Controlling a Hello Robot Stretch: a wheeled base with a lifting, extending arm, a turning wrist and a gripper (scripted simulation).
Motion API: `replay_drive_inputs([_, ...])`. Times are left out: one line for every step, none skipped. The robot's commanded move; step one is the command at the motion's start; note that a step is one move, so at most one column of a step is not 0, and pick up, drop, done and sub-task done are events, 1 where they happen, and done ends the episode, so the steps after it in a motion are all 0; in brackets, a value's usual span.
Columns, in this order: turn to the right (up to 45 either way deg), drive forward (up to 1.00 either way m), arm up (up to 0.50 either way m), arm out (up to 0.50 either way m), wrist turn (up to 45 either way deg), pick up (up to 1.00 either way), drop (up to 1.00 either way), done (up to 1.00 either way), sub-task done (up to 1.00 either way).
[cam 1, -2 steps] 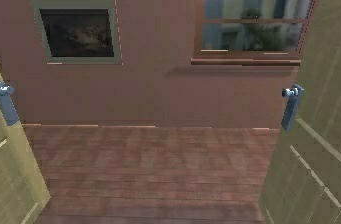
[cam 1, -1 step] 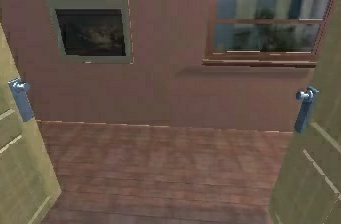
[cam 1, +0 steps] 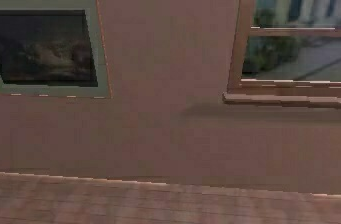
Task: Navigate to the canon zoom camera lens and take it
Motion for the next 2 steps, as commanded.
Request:
replay_drive_inputs([0.0, 0.25, 0.0, 0.0, 0.0, 0.0, 0.0, 0.0, 0.0])
replay_drive_inputs([45.0, 0.0, 0.0, 0.0, 0.0, 0.0, 0.0, 0.0, 0.0])
